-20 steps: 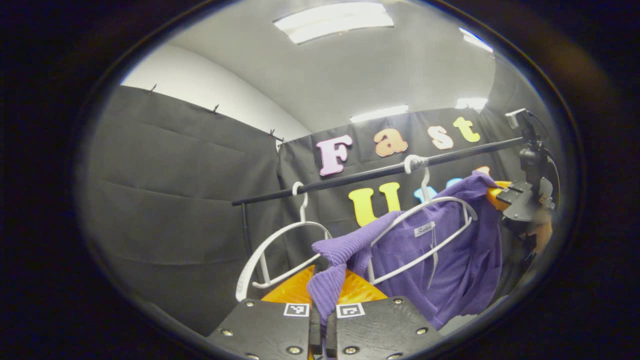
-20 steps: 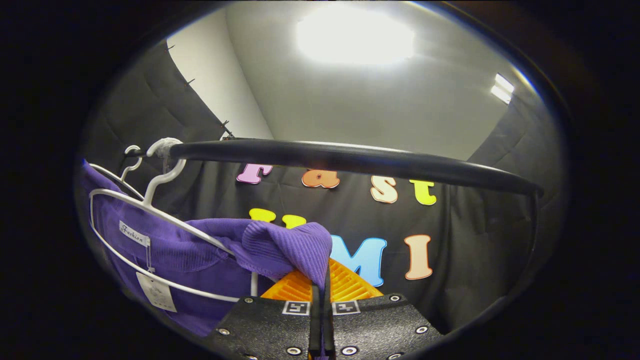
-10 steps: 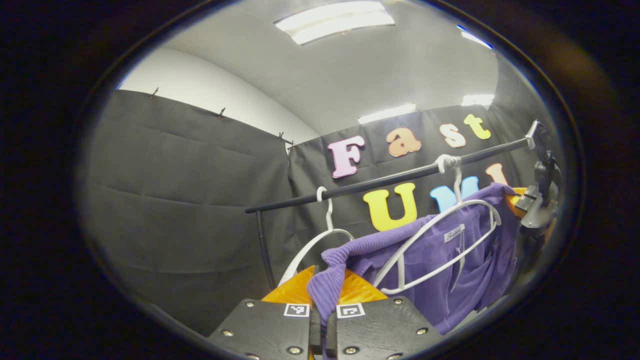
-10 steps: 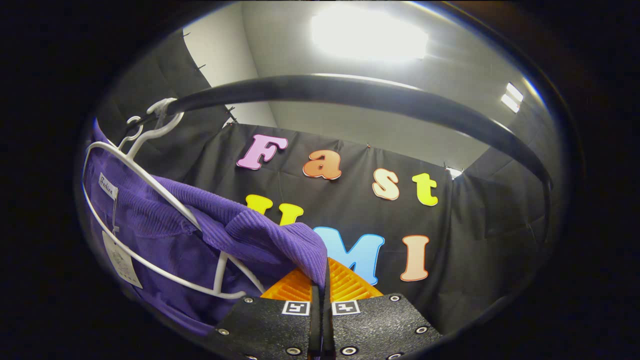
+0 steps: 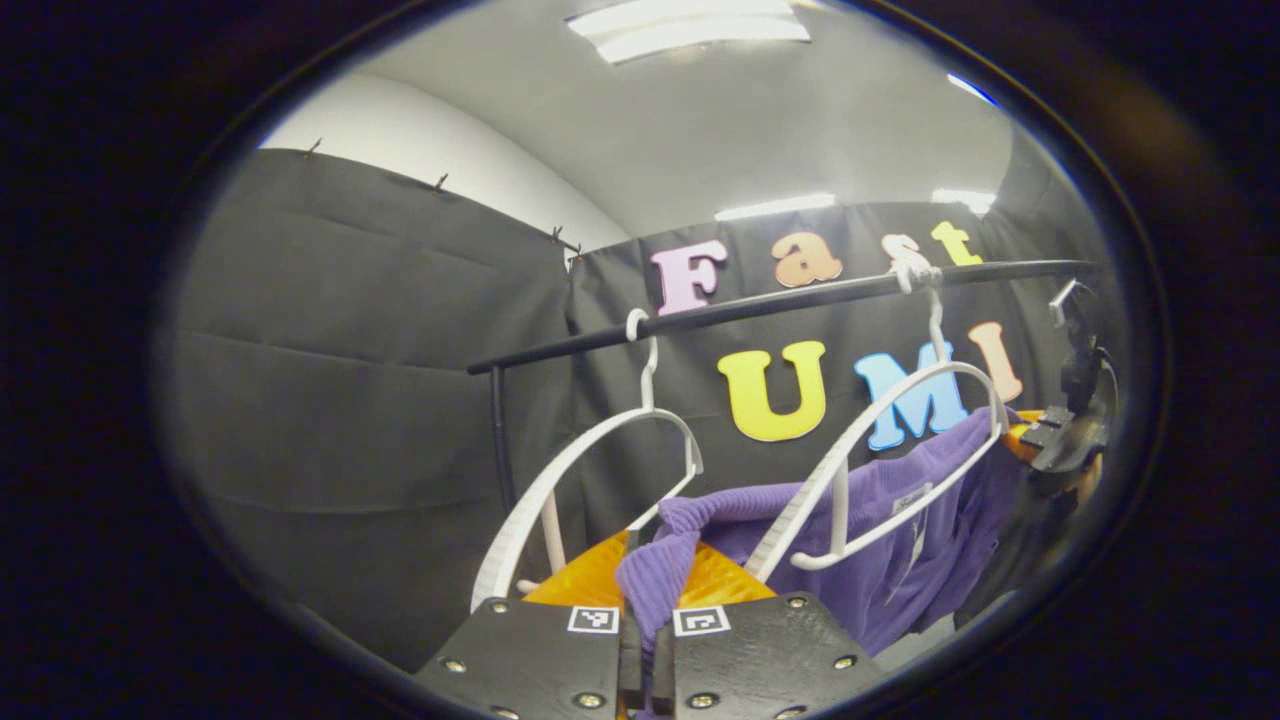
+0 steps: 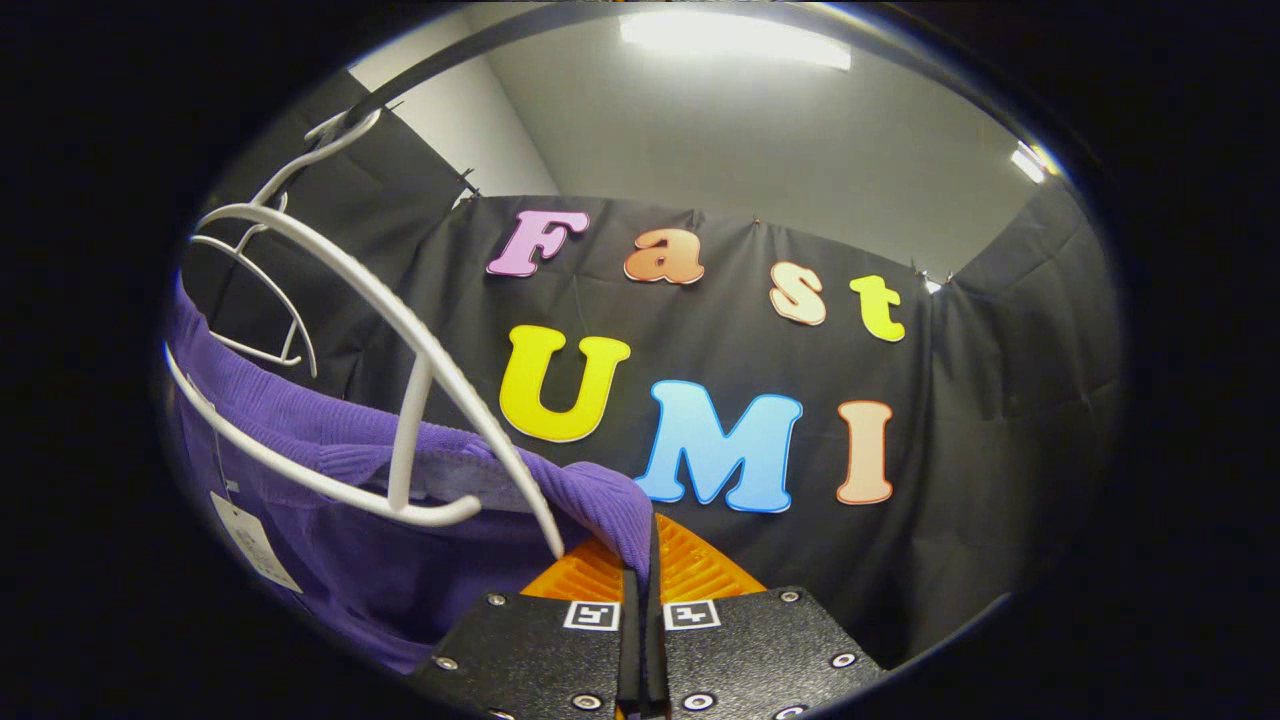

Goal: Grasp the clothes on the hanger with both hands and then place them into the laundry hamper below.

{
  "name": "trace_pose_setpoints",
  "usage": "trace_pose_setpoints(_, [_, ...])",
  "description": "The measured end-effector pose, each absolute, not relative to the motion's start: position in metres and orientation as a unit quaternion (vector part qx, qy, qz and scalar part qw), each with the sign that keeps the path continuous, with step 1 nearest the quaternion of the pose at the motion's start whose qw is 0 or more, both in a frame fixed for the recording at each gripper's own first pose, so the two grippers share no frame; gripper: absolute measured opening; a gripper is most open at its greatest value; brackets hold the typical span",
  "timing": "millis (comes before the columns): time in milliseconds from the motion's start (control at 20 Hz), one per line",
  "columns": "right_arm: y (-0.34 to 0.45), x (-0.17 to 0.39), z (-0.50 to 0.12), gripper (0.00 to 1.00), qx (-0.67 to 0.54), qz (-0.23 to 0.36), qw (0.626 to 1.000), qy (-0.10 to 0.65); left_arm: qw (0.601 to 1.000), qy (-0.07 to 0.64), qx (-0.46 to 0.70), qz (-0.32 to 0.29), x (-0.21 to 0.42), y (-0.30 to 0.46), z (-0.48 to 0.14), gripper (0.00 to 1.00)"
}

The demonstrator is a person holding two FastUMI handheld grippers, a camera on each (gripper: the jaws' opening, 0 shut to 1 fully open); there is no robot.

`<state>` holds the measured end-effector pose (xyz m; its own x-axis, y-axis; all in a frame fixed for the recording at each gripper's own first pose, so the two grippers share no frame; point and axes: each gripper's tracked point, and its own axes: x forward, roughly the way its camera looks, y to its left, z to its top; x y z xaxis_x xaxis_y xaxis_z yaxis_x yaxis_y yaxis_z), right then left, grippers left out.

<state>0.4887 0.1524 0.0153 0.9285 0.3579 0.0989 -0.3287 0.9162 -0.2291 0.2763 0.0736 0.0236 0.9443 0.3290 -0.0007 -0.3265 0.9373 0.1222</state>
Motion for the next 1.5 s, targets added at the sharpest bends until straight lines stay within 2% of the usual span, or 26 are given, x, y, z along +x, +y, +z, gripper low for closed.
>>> trace_pose_setpoints(300, [0.151, 0.496, -0.012, 0.02, -0.105, 0.181, 0.977, -0.040, 0.986, 0.015, 0.056, 0.159, 0.263, 0.078, 0.013, 0.05])
trace_pose_setpoints(650, [0.149, 0.463, -0.061, 0.01, -0.119, 0.190, 0.975, -0.004, 0.985, 0.036, 0.059, 0.156, 0.265, 0.070, -0.014, 0.05])
trace_pose_setpoints(900, [0.143, 0.441, -0.083, 0.02, -0.121, 0.192, 0.974, 0.021, 0.986, 0.050, 0.053, 0.151, 0.240, 0.065, -0.038, 0.05])
trace_pose_setpoints(1150, [0.140, 0.402, -0.082, 0.02, -0.109, 0.192, 0.975, 0.027, 0.988, 0.052, 0.052, 0.132, 0.212, 0.053, -0.043, 0.05])
trace_pose_setpoints(1250, [0.139, 0.382, -0.074, 0.02, -0.105, 0.190, 0.976, 0.026, 0.991, 0.049, 0.043, 0.118, 0.205, 0.047, -0.039, 0.10])
trace_pose_setpoints(1350, [0.139, 0.359, -0.063, 0.02, -0.098, 0.191, 0.976, 0.020, 0.993, 0.044, 0.042, 0.101, 0.199, 0.038, -0.032, 0.10])
trace_pose_setpoints(1400, [0.139, 0.346, -0.054, 0.00, -0.095, 0.190, 0.977, 0.015, 0.994, 0.040, 0.044, 0.091, 0.194, 0.035, -0.027, 0.05])
trace_pose_setpoints(1450, [0.139, 0.333, -0.048, 0.00, -0.091, 0.190, 0.978, 0.011, 0.995, 0.035, 0.045, 0.084, 0.190, 0.032, -0.021, 0.10])
trace_pose_setpoints(1500, [0.140, 0.321, -0.041, 0.02, -0.087, 0.190, 0.978, 0.008, 0.996, 0.029, 0.044, 0.074, 0.186, 0.028, -0.015, 0.05])
